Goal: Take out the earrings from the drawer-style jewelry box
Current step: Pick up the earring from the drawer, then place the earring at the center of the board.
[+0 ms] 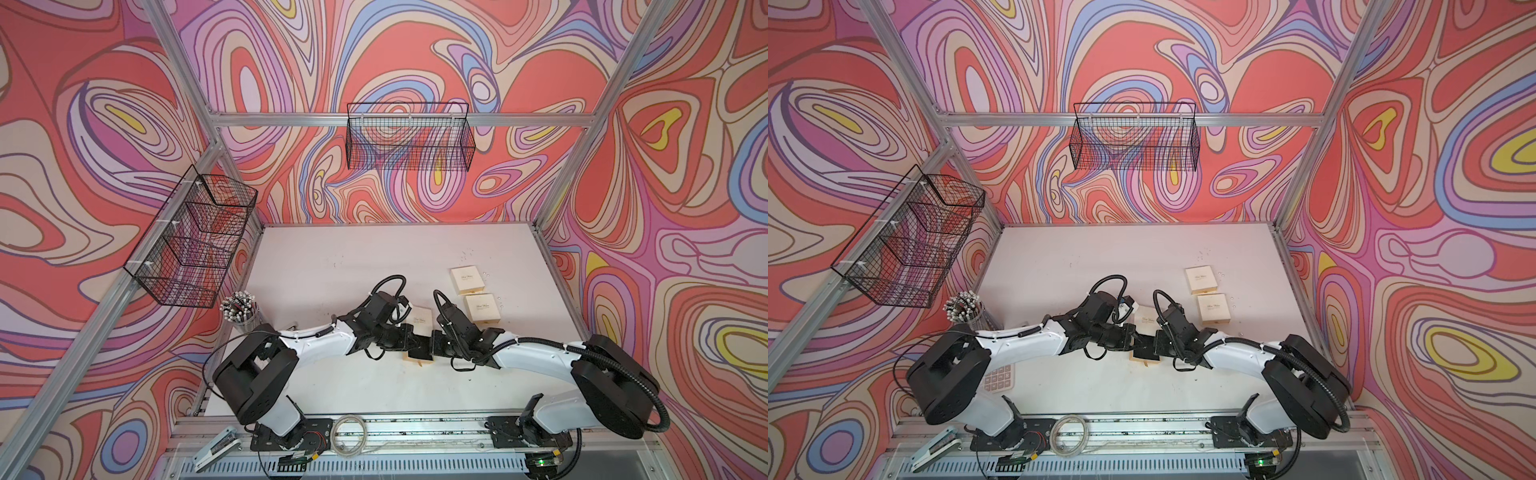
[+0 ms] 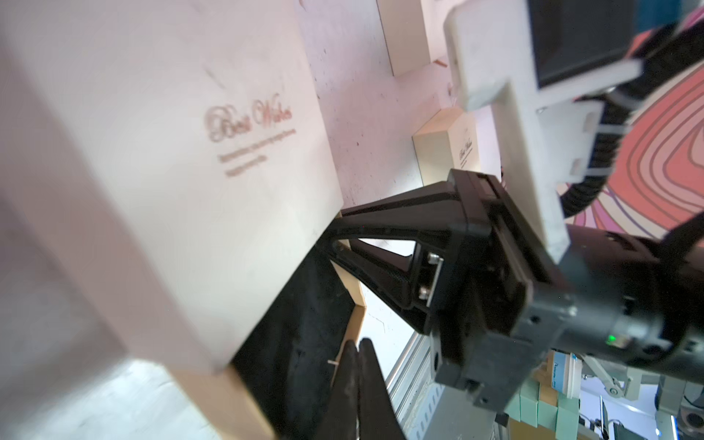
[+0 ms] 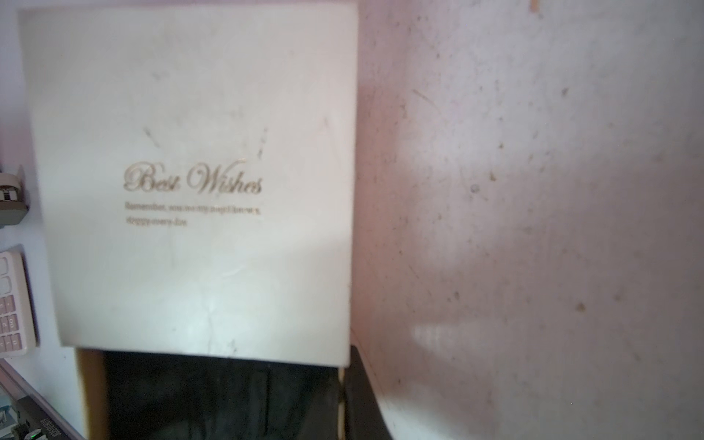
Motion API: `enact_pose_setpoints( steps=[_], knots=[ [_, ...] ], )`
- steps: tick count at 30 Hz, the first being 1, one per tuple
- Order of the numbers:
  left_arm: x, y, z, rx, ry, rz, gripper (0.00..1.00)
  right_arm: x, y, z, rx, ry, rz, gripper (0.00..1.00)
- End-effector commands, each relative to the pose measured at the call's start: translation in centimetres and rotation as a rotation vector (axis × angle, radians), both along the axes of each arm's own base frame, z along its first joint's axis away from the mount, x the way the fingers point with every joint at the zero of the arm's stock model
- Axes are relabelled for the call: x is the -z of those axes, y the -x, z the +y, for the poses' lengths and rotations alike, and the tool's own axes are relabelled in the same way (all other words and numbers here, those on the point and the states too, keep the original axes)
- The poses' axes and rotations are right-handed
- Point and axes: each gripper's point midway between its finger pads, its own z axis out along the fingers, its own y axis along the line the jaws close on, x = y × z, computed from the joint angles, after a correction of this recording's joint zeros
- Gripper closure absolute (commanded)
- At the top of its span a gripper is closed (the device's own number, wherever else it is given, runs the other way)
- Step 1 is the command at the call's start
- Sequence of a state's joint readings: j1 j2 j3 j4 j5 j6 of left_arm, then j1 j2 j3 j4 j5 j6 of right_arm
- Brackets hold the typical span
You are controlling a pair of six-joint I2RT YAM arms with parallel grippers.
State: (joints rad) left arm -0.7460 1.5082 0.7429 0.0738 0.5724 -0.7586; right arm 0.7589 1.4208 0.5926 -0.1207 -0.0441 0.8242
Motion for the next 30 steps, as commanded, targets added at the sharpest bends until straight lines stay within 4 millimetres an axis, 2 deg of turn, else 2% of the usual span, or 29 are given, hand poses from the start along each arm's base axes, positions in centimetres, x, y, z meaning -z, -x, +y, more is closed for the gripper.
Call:
enact_pose_setpoints(
  steps=[1,8,11,14,19,22,26,30],
  knots=[
    [-2.6,-2.3,1.4,-0.12,0.05,-0.087,1.0,-2.5,-1.0,1.2,-0.002,-0.06,-0.054,1.0],
    [-2.1,-6.3,8.1,-0.368,-0.011,-0.092,1.0,-3.4,-1.2,1.5,-0.009,-0.076,-0.068,1.0],
    [-1.5,-7.6,9.7,-0.412,-0.056,-0.098,1.0,-3.0,-1.4,1.1,0.007,-0.046,-0.064,0.97],
    [-0.8,-8.7,10.6,-0.439,-0.078,-0.087,1.0,-2.6,-1.4,0.7,0.016,-0.025,-0.06,0.95],
    [0.6,-10.2,11.4,-0.479,-0.094,-0.065,1.0,-2.3,-1.4,0.6,0.018,-0.008,-0.052,0.75],
    [1.0,-10.7,11.5,-0.485,-0.083,-0.055,1.0,-2.4,-1.4,0.6,0.018,-0.009,-0.051,0.7],
    [1.4,-11.2,12.2,-0.515,-0.103,-0.061,1.0,-3.5,-1.3,1.4,-0.007,-0.06,-0.063,0.69],
    [2.2,-11.9,12.9,-0.543,-0.139,-0.046,1.0,-4.8,-1.4,1.6,-0.015,-0.084,-0.09,0.58]
  ],
)
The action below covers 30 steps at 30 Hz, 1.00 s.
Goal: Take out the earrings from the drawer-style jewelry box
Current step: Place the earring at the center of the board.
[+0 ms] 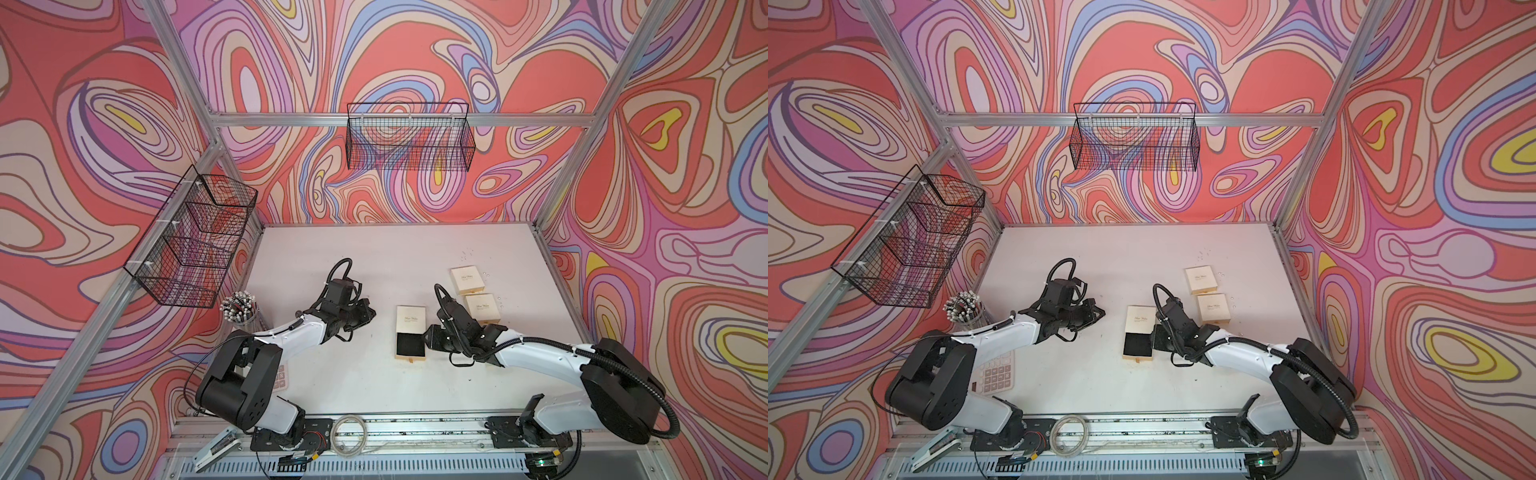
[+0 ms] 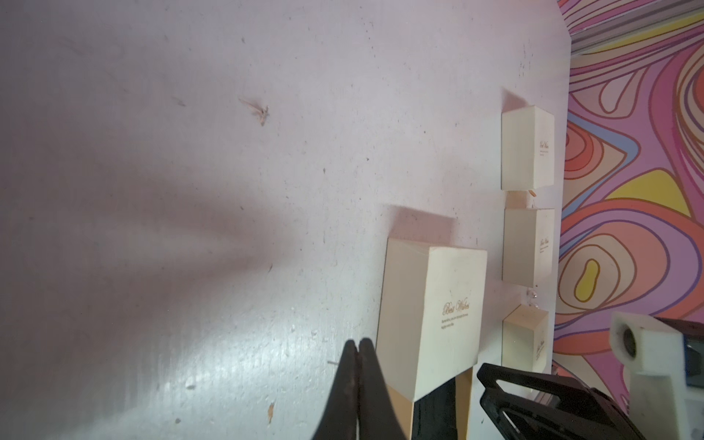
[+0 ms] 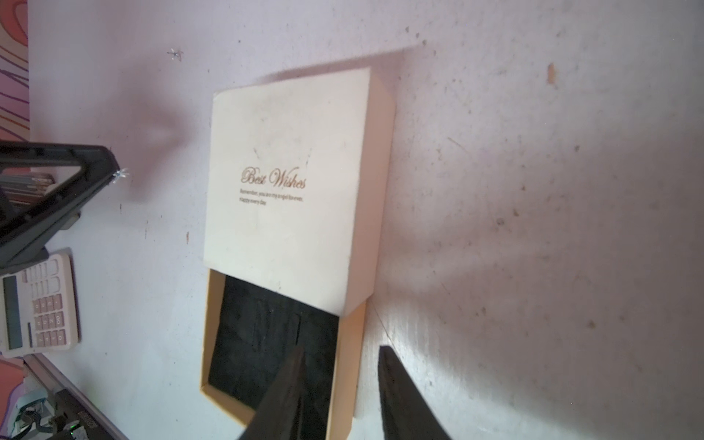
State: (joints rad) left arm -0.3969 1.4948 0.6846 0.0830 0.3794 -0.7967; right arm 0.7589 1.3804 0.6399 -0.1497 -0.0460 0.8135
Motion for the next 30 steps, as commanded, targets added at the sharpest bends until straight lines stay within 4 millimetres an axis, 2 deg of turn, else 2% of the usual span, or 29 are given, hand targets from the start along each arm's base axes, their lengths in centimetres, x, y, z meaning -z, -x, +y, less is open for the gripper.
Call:
enact_pose_setpoints(
  steps=[1,7,12,15,22,27,30],
  knots=[
    [-0.2,-1.8,0.6,-0.039,-0.02,-0.023,1.0,-2.6,-0.5,0.8,-0.009,-0.054,-0.051,0.51],
    [0.5,-3.4,1.4,-0.079,-0.063,-0.021,1.0,-4.2,-0.4,0.5,-0.019,-0.079,-0.1,0.26],
    [1.8,-4.8,2.6,-0.128,-0.097,0.002,1.0,-4.9,-0.4,0.2,-0.018,-0.08,-0.127,0.11],
    [2.4,-5.4,2.7,-0.136,-0.102,0.011,1.0,-4.9,-0.3,0.0,-0.015,-0.075,-0.131,0.08],
    [3.6,-6.5,3.2,-0.154,-0.119,0.024,1.0,-4.4,-0.1,-0.2,-0.015,-0.067,-0.121,0.08],
    [3.7,-7.1,3.5,-0.16,-0.133,0.023,1.0,-4.1,-0.1,-0.2,-0.018,-0.062,-0.116,0.08],
    [3.7,-7.4,3.4,-0.158,-0.124,0.023,0.95,-4.1,-0.1,-0.1,-0.019,-0.063,-0.114,0.08]
  ],
)
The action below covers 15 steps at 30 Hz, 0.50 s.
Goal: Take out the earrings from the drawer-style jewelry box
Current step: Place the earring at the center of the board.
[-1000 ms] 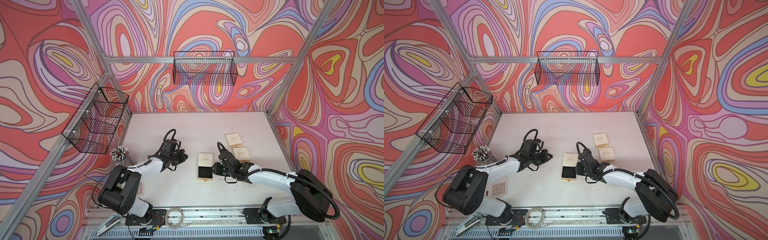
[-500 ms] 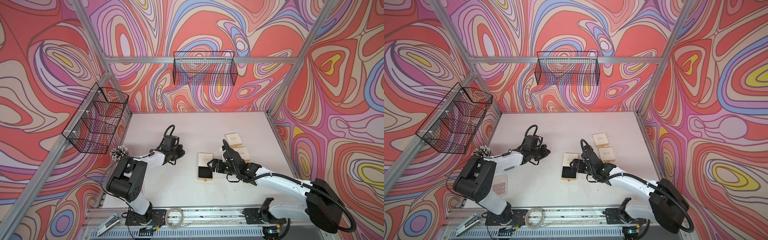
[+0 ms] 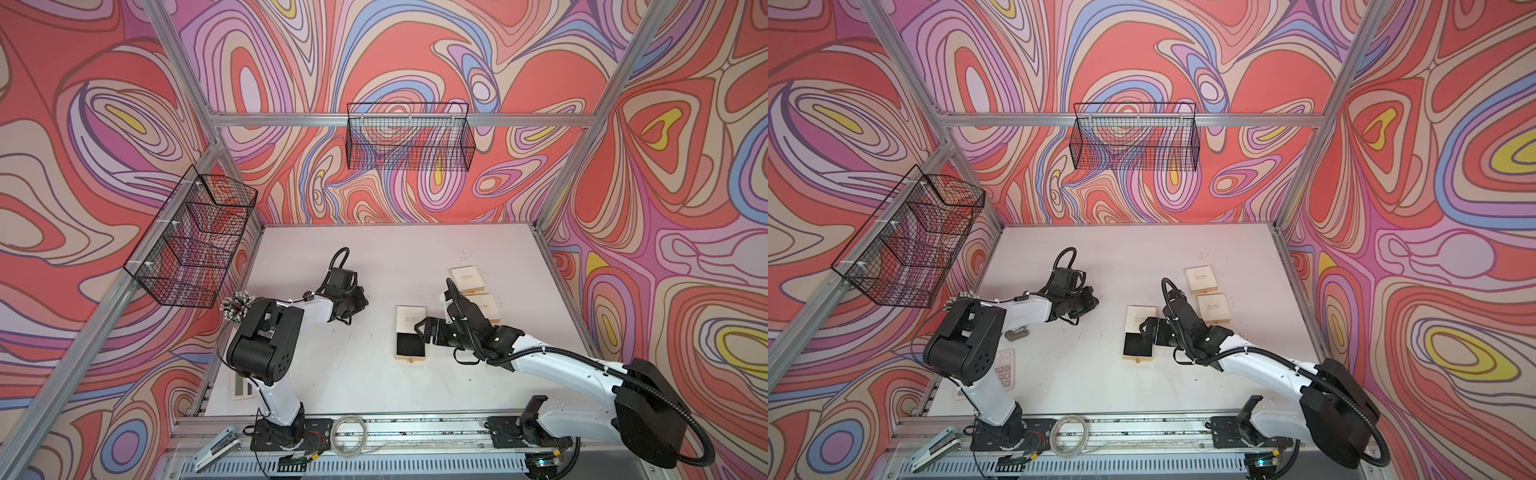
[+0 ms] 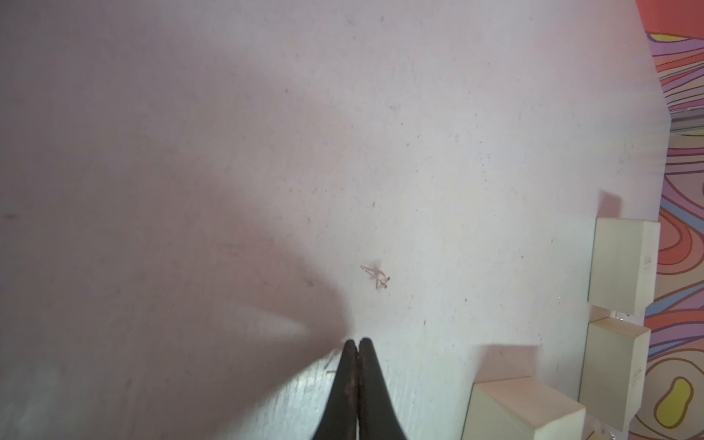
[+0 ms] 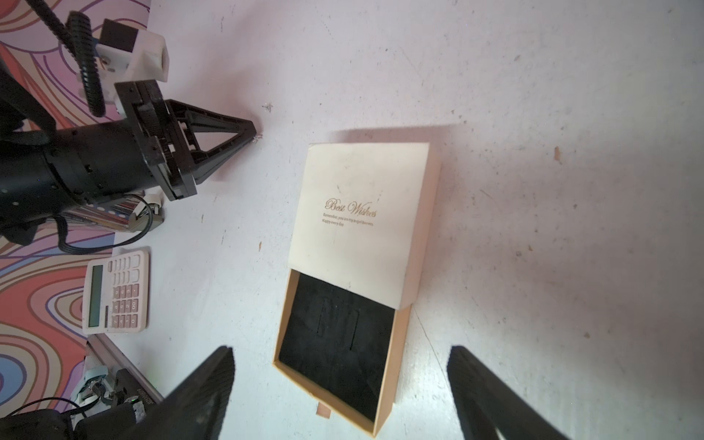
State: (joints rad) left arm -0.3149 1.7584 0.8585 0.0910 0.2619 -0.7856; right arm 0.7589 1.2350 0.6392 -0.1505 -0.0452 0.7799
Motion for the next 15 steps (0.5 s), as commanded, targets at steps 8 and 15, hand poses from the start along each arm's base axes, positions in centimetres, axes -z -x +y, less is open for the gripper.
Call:
enact_pose_setpoints(
  steps=[8,15],
  knots=[
    [-0.21,-1.27,0.27,-0.013,0.003,-0.011,0.82,0.76,0.1,-0.23,0.001,0.027,0.012,0.09],
    [-0.95,-1.04,0.19,-0.015,0.021,-0.019,0.72,0.7,0.06,-0.21,0.0,0.027,0.01,0.09]
  ],
)
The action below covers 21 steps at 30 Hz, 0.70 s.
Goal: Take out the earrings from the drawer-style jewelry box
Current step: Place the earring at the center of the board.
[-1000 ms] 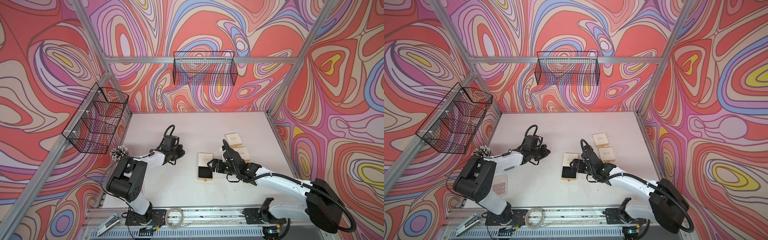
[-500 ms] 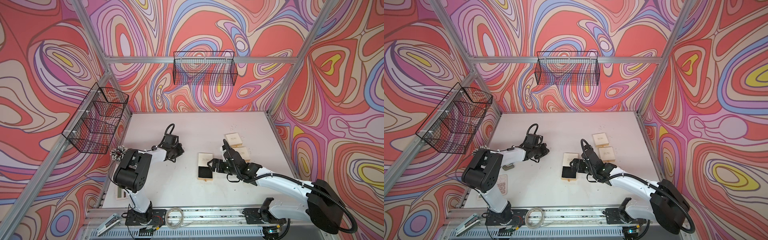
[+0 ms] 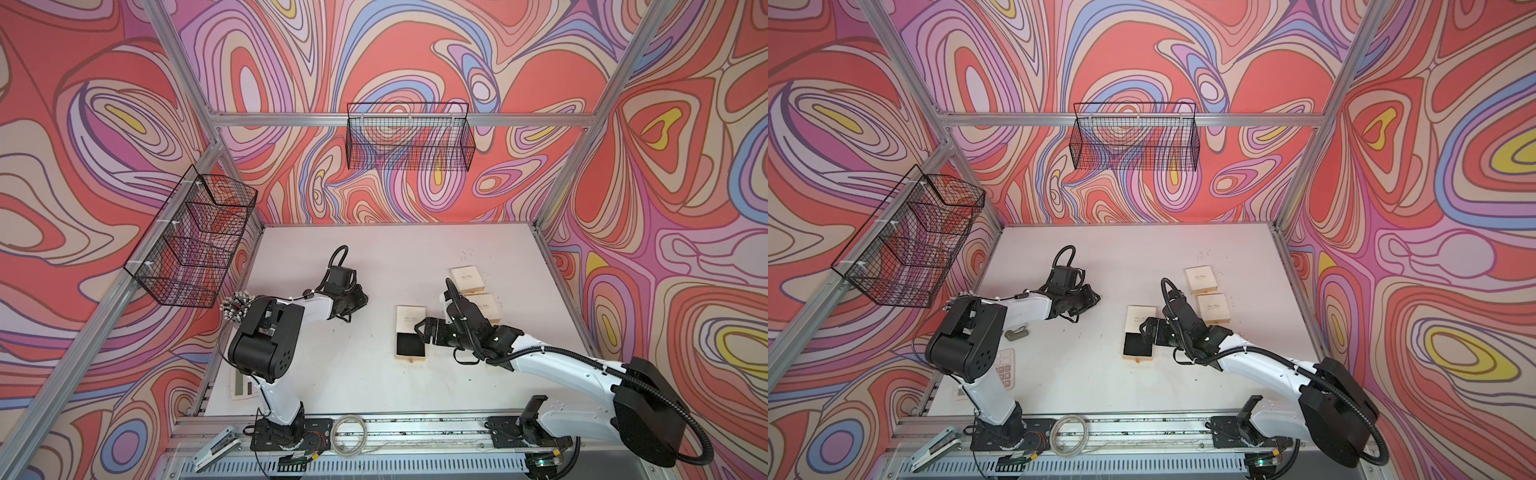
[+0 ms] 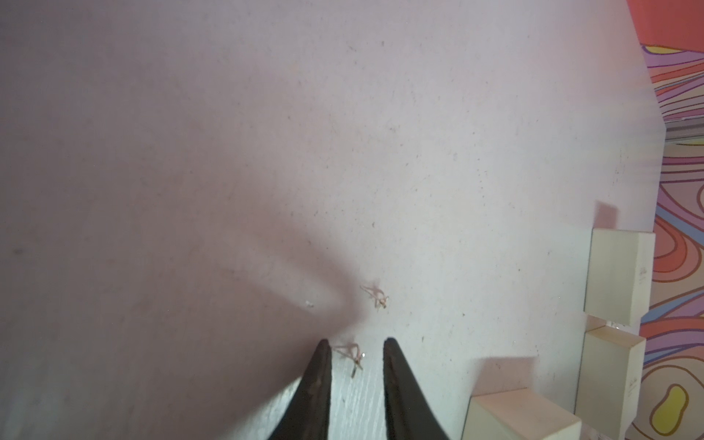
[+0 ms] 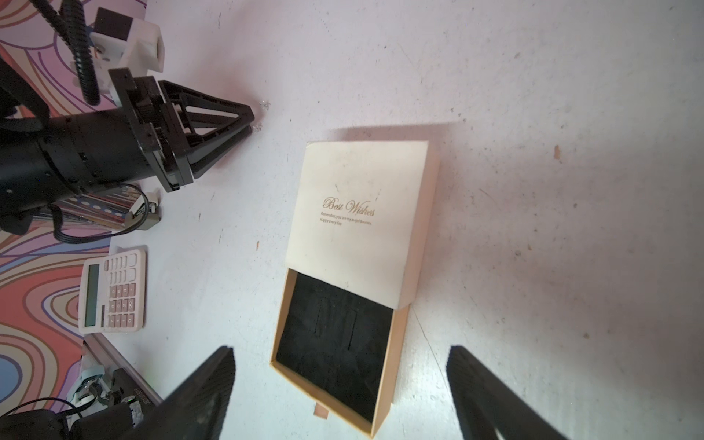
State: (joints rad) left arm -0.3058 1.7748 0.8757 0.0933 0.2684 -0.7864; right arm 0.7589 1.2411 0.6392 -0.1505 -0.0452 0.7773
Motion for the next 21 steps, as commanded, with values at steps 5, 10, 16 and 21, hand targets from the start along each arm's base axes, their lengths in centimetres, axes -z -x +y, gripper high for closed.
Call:
enact_pose_setpoints(
  steps=[5,10,16,21],
  knots=[
    [-2.5,0.4,0.2,-0.018,0.042,-0.038,0.68,0.3,-0.2,-0.1,-0.001,0.027,-0.001,0.09],
    [-5.1,2.5,0.4,-0.011,0.081,-0.071,0.67,-0.5,-1.0,0.4,-0.005,0.032,-0.026,0.08],
    [-7.3,7.5,-0.2,0.076,0.106,-0.083,0.71,-0.9,-3.8,1.9,-0.024,0.087,-0.056,0.06],
    [-9.0,12.6,-2.1,0.234,0.077,-0.115,0.78,-0.5,-6.9,2.5,-0.027,0.086,-0.052,0.04]
  ],
)
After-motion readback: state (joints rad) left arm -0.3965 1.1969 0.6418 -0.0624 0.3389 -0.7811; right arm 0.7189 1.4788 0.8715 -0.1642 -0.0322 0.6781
